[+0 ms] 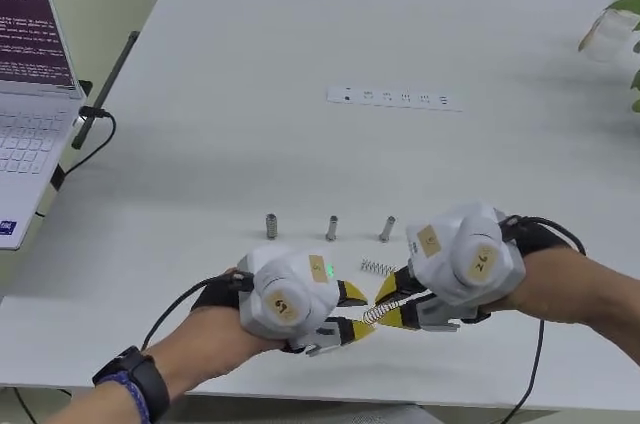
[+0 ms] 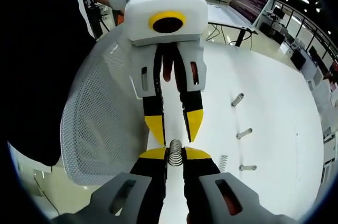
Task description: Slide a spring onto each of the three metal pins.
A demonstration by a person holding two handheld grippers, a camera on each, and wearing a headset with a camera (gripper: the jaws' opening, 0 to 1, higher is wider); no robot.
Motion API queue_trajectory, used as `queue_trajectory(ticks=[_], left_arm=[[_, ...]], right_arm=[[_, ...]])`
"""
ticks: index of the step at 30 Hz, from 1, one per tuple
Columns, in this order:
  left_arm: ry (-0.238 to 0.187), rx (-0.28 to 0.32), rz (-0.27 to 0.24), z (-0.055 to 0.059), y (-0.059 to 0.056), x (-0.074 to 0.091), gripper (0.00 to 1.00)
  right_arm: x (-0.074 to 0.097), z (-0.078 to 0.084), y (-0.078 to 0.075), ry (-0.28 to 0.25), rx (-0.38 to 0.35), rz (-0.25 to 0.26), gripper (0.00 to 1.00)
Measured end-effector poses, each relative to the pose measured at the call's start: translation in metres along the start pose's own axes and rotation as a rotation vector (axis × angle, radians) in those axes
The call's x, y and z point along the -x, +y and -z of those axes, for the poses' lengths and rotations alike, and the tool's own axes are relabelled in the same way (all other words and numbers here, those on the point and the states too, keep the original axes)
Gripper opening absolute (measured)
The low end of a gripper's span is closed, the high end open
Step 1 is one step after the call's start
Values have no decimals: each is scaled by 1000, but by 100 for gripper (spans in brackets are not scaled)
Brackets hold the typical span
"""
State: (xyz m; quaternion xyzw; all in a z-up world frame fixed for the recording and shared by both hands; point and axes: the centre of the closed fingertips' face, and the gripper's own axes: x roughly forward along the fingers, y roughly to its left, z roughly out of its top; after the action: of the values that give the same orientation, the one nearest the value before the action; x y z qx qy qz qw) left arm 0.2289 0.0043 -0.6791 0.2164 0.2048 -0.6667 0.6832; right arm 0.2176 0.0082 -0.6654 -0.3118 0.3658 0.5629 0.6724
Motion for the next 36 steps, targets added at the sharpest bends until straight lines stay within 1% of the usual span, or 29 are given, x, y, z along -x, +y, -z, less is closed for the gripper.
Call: queue_trajectory(ticks=[1, 3, 8, 10, 12, 17, 21, 25, 28, 31, 33, 36], left_arm=[[-1, 15, -5, 3, 1, 2, 18], [-11, 43, -20, 6, 4, 6, 17], [-8, 69, -42, 13, 7, 15, 17], [-13, 92, -61, 16, 11, 19, 18], [-29, 123, -78, 17, 14, 24, 18], [-30, 145, -108, 24, 19, 32, 19], [-38, 173, -138, 29, 26, 42, 20], [-41, 200, -165, 34, 32, 51, 22], [-45, 214, -185, 38, 36, 57, 23], [-52, 240, -214, 42, 42, 65, 24], [-62, 260, -238, 44, 47, 70, 27], [-67, 276, -264, 47, 52, 78, 27]], right_arm=[[0, 1, -1, -2, -6, 3, 8], [0, 3, -2, -2, -14, 5, 8], [1, 8, -6, 4, -28, 10, 8], [1, 10, -7, 5, -34, 15, 8], [1, 11, -8, 4, -40, 16, 8], [1, 14, -10, 12, -47, 16, 8], [0, 15, -12, 10, -53, 19, 8], [-2, 19, -15, 22, -58, 25, 8], [-2, 20, -17, 25, -66, 27, 8], [-3, 24, -21, 35, -78, 35, 8], [-3, 26, -24, 39, -84, 38, 8], [-3, 27, -28, 44, -92, 44, 8]])
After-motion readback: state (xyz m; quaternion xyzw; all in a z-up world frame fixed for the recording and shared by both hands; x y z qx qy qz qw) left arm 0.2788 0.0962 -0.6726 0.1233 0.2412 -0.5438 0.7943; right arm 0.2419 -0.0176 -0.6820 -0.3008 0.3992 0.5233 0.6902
